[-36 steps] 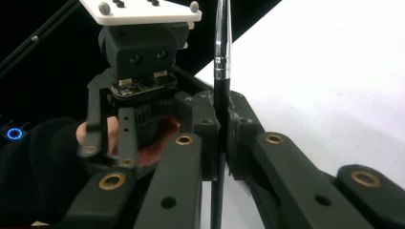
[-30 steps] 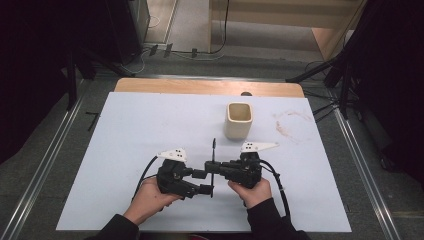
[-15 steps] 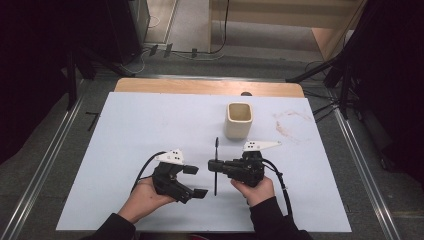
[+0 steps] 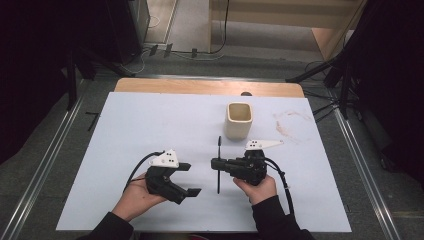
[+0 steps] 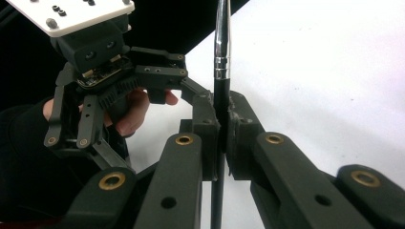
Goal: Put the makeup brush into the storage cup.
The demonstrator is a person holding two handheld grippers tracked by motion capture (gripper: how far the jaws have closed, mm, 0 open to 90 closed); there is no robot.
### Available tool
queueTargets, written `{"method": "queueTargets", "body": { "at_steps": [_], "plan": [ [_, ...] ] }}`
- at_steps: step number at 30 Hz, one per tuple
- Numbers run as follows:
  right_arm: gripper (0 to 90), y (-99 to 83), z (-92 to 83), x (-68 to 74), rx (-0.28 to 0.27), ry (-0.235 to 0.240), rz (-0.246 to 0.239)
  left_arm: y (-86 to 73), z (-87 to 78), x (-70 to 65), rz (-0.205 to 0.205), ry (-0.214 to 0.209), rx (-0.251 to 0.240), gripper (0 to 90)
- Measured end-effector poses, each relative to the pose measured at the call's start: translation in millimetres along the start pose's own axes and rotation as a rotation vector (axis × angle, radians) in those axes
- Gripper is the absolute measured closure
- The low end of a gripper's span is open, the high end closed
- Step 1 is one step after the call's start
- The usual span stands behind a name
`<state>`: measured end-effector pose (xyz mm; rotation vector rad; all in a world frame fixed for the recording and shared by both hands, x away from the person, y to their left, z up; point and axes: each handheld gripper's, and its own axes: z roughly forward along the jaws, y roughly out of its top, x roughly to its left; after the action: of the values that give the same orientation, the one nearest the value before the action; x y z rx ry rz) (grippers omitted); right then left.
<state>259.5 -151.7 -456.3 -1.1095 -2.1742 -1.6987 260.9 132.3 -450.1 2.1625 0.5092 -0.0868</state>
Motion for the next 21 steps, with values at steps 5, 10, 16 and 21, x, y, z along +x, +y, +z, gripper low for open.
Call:
{"method": "queueTargets", "body": {
  "at_steps": [5,10,16,21],
  "plan": [
    [85.7,0.4,-1.6,-1.5,-0.003,-0.005,0.004,-3.5,-5.2,2.4,0.010,0.023,0.015,10.8],
    [85.7,0.7,-2.7,-2.6,-0.003,-0.007,0.008,-7.1,-10.9,5.2,0.010,0.048,0.008,10.8],
    [85.7,0.8,-4.0,-3.2,-0.005,-0.009,0.012,-12.4,-18.4,8.8,0.017,0.082,0.015,10.8],
    [85.7,1.4,-5.9,-4.1,-0.011,-0.014,0.010,-17.3,-28.2,13.8,0.003,0.106,0.006,10.8]
  ]
}}
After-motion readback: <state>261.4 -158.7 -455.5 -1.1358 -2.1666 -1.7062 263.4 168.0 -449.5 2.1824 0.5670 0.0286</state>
